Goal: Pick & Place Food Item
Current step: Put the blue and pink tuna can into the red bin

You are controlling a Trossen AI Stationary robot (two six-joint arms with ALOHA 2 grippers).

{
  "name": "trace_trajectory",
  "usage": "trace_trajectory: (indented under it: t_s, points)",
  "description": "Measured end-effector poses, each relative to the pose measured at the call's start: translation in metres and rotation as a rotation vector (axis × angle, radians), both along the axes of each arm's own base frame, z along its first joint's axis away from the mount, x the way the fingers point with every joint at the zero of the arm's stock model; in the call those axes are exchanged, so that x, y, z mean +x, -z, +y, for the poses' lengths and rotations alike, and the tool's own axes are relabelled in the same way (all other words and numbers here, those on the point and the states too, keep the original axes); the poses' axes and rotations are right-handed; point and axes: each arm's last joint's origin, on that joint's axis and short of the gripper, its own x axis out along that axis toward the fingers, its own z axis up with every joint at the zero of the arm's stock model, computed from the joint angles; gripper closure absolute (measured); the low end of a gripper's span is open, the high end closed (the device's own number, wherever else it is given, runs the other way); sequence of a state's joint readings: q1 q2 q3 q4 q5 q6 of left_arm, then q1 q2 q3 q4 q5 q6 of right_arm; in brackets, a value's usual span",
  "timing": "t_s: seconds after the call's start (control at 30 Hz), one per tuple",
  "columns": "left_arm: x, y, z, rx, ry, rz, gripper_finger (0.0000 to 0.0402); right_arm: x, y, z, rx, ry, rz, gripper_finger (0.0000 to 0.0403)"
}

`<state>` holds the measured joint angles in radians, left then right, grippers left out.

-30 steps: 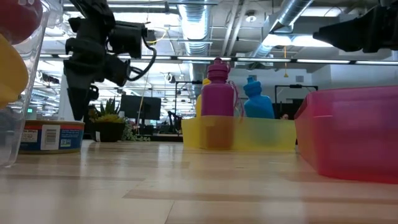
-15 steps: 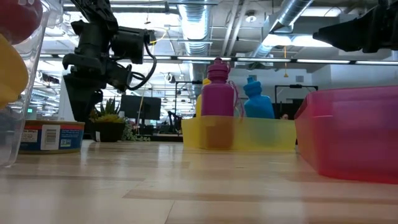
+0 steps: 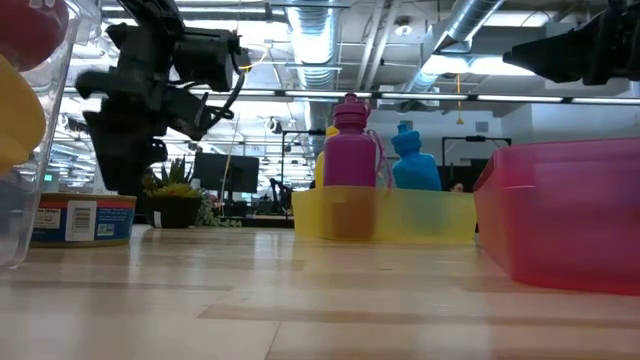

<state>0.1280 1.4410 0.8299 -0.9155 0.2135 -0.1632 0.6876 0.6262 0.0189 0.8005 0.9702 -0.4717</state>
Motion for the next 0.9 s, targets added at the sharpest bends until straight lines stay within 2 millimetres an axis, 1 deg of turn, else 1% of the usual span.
trace_trajectory:
  t_s: [0.1,0.27,0.5,0.6,0.67,0.73,0.9]
  points:
    - [0.0,0.0,0.003,0.081,-0.029,0.01,0.0167,0.0,0.0,0.0,0.0,0.0,0.0,0.0195]
    - [0.001,0.003,0.005,0.115,-0.04,0.025,0.0169,0.0,-0.001,0.0,-0.001,0.001,-0.005,0.0195]
    - [0.008,0.029,0.004,0.038,-0.006,0.136,0.0174,0.0,-0.001,0.0,0.0,0.002,-0.009,0.0195]
    - [0.01,0.034,0.004,0.045,0.004,0.159,0.0174,0.0,-0.001,0.0,0.0,0.002,-0.009,0.0195]
    - [0.011,0.034,0.006,0.088,0.005,0.158,0.0174,0.0,-0.001,0.0,0.0,0.002,-0.009,0.0195]
    - [0.015,0.028,0.008,0.134,0.006,0.144,0.0174,0.0,-0.001,0.0,0.0,0.002,-0.009,0.0195]
    - [0.014,0.004,0.008,0.173,-0.001,0.066,0.0174,0.0,-0.001,0.0,0.001,0.002,-0.009,0.0195]
